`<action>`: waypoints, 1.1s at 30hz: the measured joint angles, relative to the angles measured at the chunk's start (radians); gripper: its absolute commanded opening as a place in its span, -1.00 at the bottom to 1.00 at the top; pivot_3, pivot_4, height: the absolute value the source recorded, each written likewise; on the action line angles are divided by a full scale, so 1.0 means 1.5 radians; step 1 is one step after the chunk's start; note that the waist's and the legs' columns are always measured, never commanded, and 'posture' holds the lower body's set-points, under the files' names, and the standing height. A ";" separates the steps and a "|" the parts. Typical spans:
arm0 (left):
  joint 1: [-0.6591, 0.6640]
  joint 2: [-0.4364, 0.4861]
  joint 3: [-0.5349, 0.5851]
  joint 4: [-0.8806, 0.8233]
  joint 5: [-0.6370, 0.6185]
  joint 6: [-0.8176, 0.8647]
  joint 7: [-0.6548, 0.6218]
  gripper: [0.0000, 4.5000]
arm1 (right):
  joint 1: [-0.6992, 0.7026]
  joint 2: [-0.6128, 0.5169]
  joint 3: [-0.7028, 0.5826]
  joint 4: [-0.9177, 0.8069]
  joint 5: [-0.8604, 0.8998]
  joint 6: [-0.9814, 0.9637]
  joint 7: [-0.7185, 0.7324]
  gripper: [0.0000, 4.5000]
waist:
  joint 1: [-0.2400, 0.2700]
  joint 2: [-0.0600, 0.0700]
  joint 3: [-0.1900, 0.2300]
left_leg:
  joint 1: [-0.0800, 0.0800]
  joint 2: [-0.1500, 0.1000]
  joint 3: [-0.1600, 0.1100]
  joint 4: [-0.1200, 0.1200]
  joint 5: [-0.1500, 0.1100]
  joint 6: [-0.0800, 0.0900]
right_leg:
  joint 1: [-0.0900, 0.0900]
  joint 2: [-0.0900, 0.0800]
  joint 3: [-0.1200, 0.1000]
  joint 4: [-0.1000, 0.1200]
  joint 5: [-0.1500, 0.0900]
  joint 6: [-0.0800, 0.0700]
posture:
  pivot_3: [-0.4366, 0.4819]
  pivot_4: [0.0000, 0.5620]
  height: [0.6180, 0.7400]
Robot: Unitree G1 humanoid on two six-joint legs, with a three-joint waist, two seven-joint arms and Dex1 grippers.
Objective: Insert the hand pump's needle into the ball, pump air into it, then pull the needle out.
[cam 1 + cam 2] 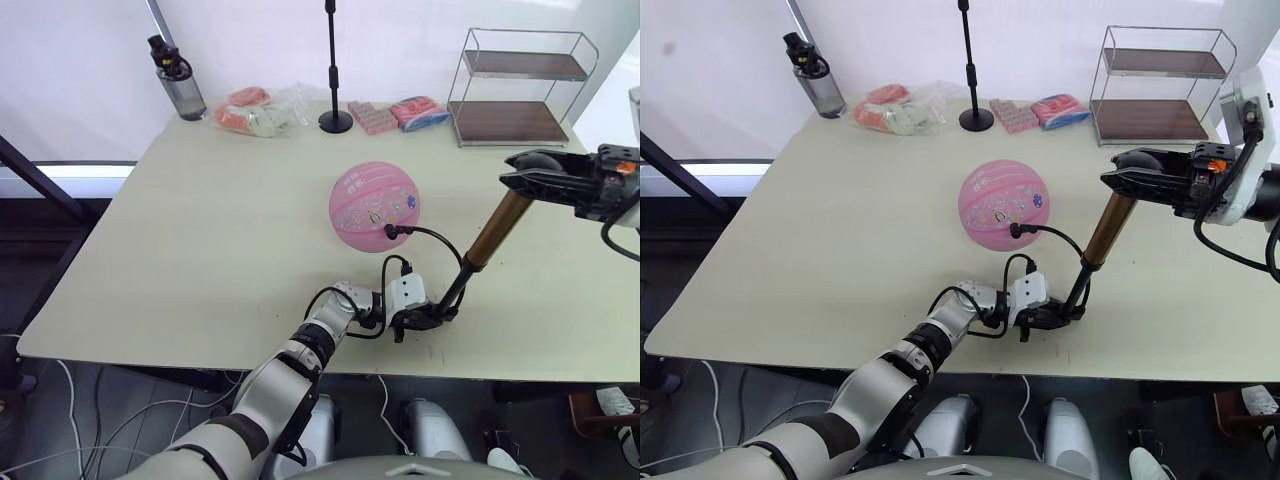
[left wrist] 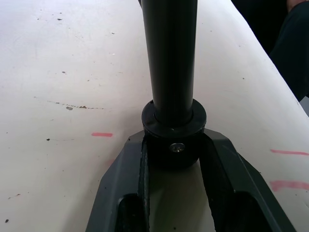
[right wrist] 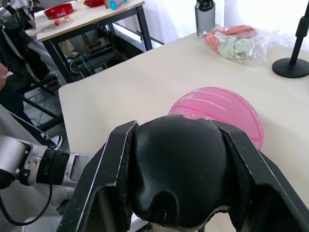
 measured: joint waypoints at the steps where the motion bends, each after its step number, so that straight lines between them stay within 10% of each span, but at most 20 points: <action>1: 0.000 0.000 0.000 0.000 0.000 0.000 0.000 -0.54 | 0.000 0.000 0.000 -0.001 -0.001 0.000 -0.001 -0.15 | 0.000 0.000 0.000 | -0.001 0.000 0.000 0.000 0.000 0.000 | 0.000 0.000 0.000 0.000 0.000 0.000 | -0.05 -0.47 0.86; 33: 0.008 0.010 -0.003 0.011 0.012 0.005 0.017 -0.54 | 0.312 0.209 0.148 -0.057 -0.270 -0.307 0.003 -0.15 | -0.006 -0.010 -0.016 | 0.009 0.002 -0.001 -0.001 -0.002 -0.003 | 0.007 0.002 -0.001 0.000 -0.002 -0.003 | -0.05 -0.47 0.86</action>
